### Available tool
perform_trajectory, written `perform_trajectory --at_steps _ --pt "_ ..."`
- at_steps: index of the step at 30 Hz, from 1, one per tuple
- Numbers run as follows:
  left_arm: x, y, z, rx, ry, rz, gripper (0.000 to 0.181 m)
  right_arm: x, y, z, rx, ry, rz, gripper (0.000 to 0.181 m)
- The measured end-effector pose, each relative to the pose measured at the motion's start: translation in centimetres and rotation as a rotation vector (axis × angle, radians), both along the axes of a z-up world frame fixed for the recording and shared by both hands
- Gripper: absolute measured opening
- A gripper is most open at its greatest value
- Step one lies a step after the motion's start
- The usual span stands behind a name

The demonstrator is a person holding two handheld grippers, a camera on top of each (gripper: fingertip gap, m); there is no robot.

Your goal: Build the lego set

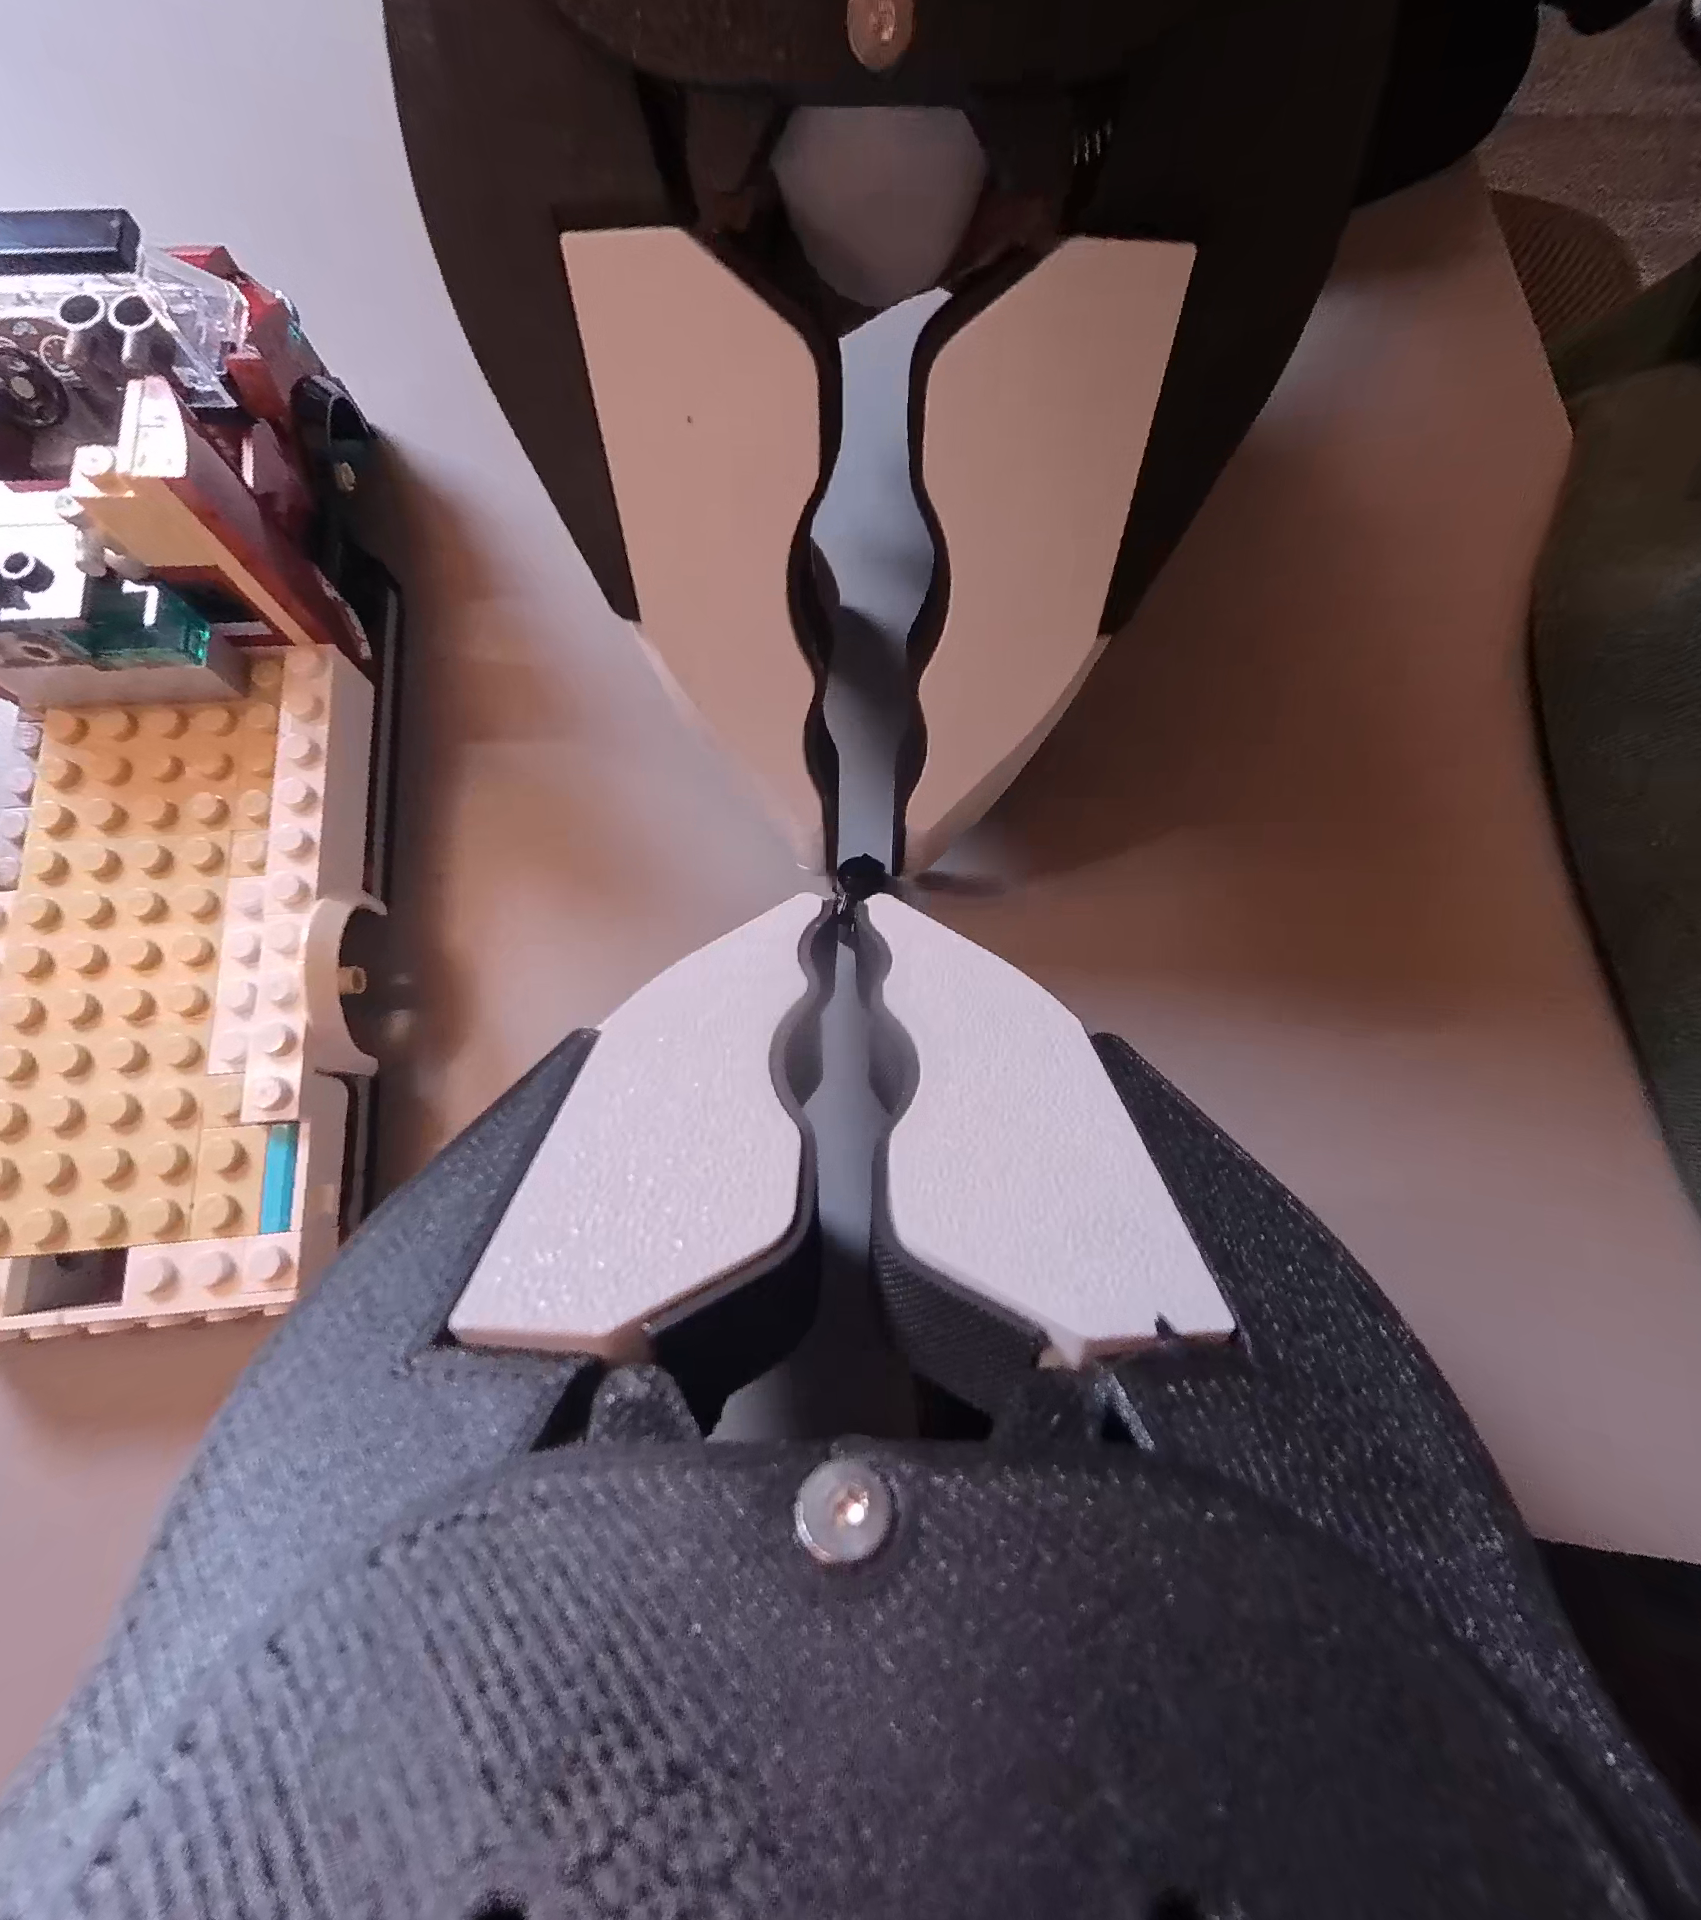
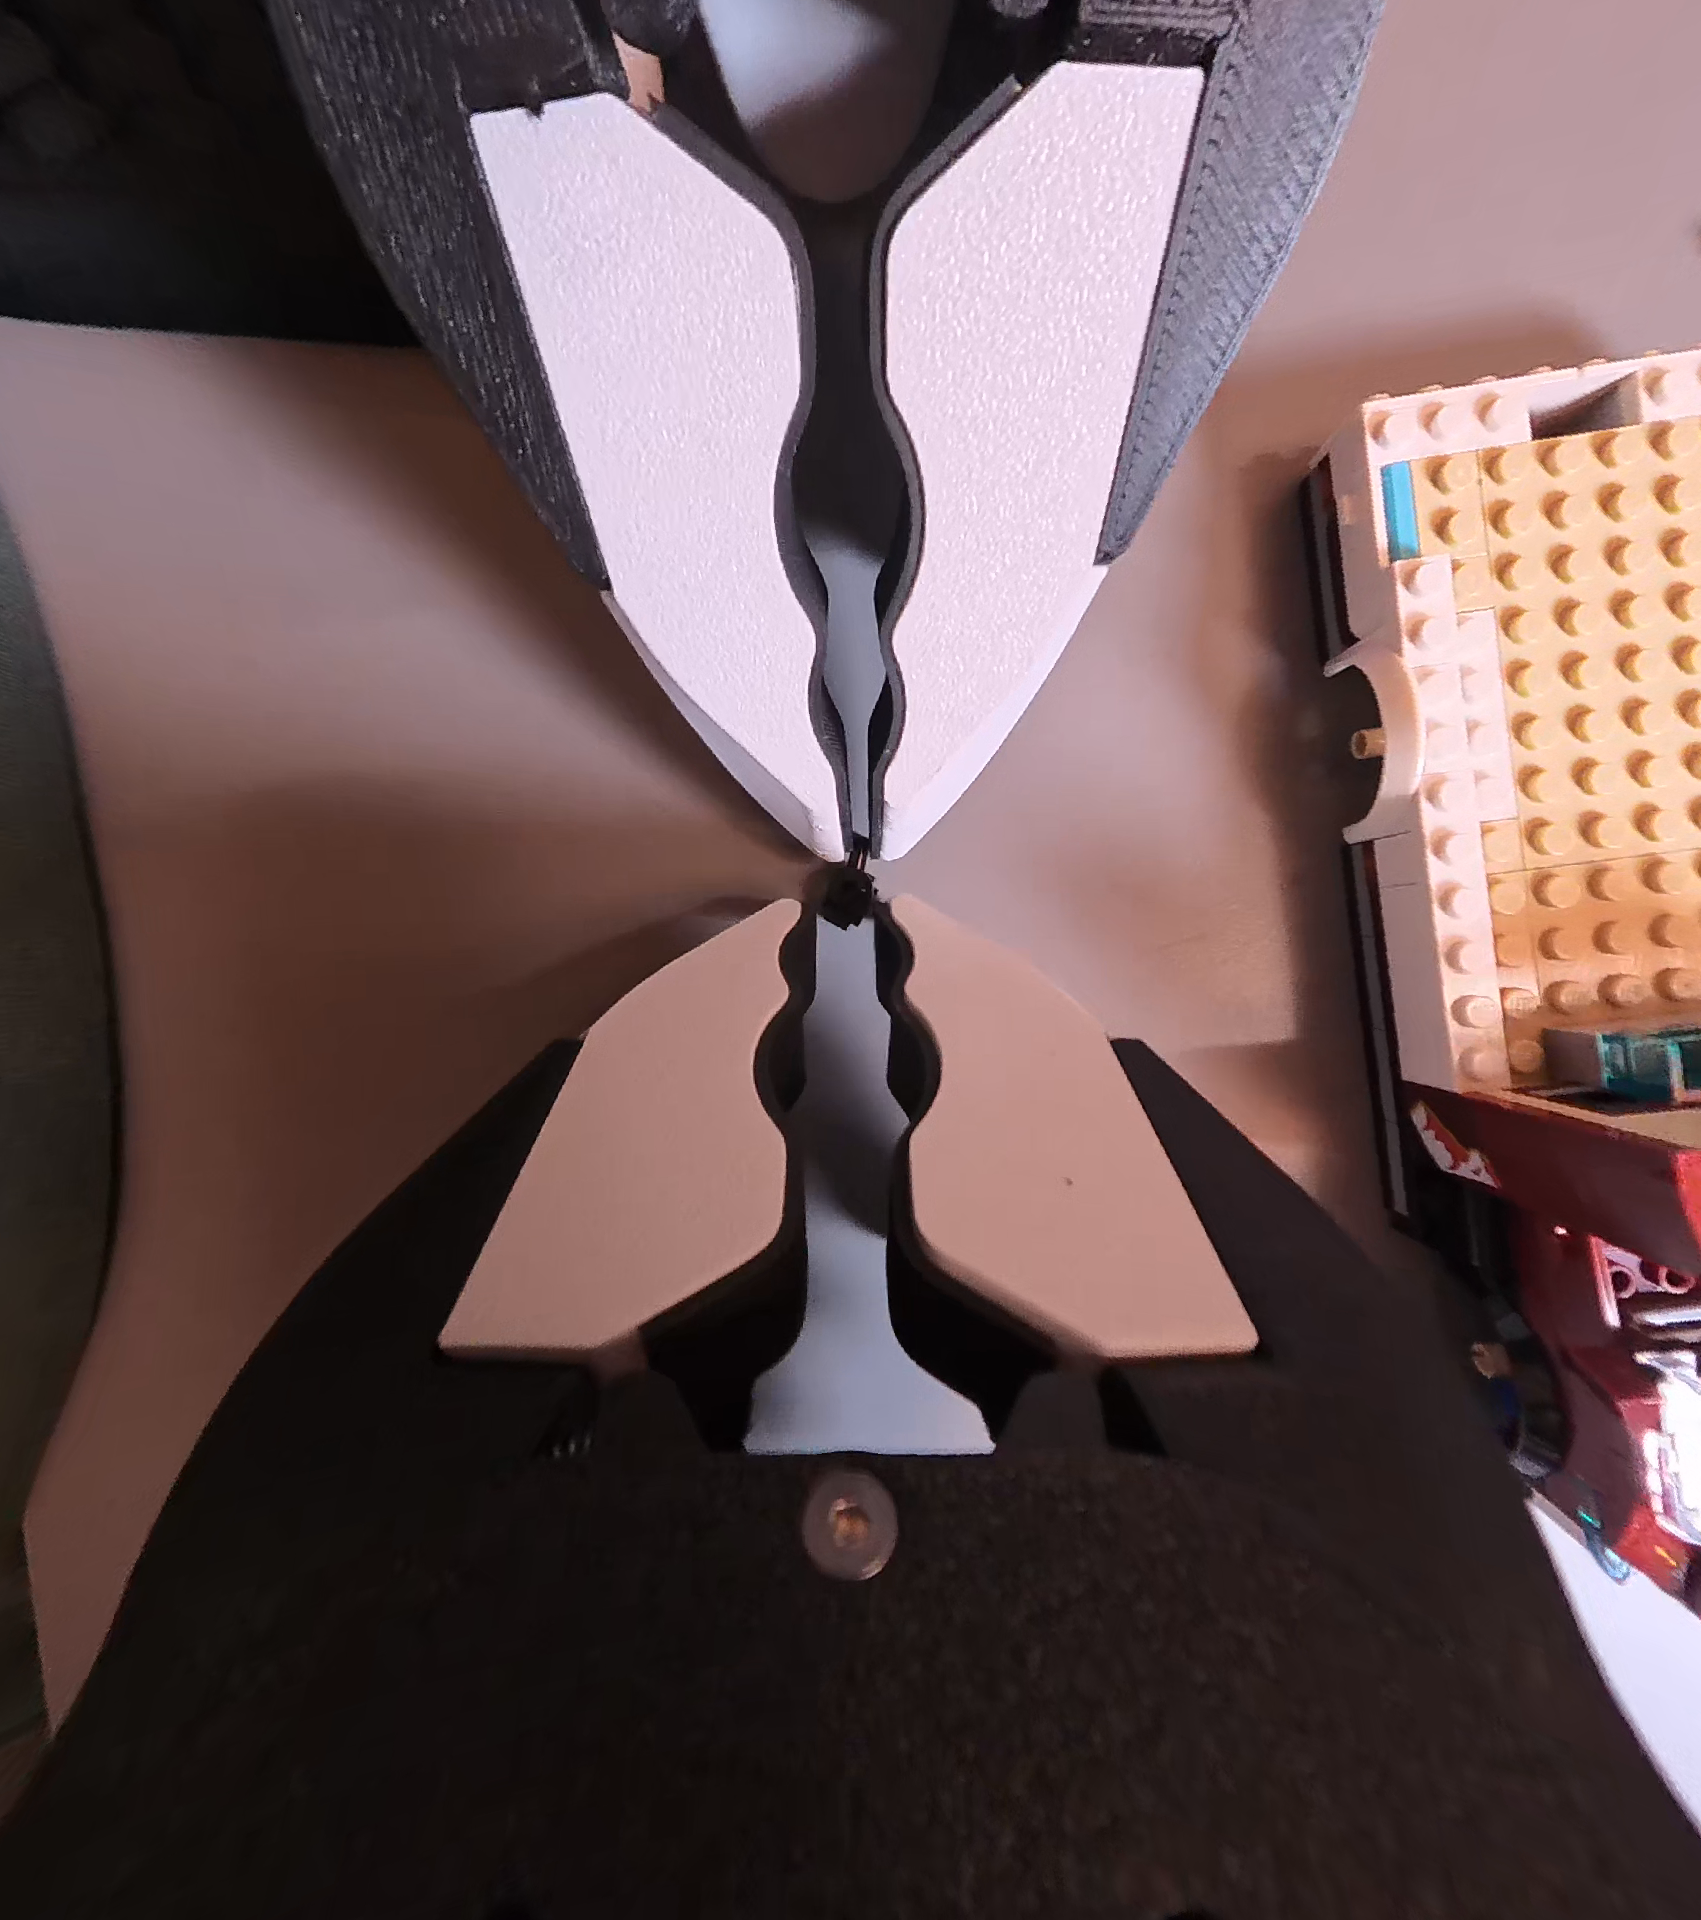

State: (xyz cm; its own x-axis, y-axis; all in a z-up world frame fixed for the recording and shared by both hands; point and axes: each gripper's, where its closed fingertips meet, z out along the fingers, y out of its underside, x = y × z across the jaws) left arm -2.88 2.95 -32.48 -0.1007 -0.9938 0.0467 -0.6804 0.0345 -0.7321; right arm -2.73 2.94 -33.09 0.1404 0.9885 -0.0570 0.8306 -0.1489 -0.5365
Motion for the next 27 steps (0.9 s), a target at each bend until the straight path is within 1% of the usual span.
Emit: perform_trajectory --at_steps 1,12,18,23,27 --pt "0.0 0.0 0.0 0.003 0.001 -0.001 0.003 0.0 0.0 0.0 0.002 -0.005 -0.005 0.01" --pt "0.0 0.0 0.0 0.019 0.005 -0.001 0.003 -0.2 0.2 -0.2 0.005 -0.023 -0.022 0.008" --pt "-0.2 0.1 0.2 0.028 -0.002 0.003 0.005 -0.2 0.1 0.0 -0.034 0.014 -0.017 0.008" --pt "-0.4 0.2 1.0 0.049 -0.036 0.01 0.011 0.0 0.1 0.6 -0.056 0.036 -0.016 0.008" --pt "-0.1 0.2 2.7 0.147 -0.107 0.016 0.018 0.1 0.4 2.4 -0.117 0.103 -0.021 0.008"
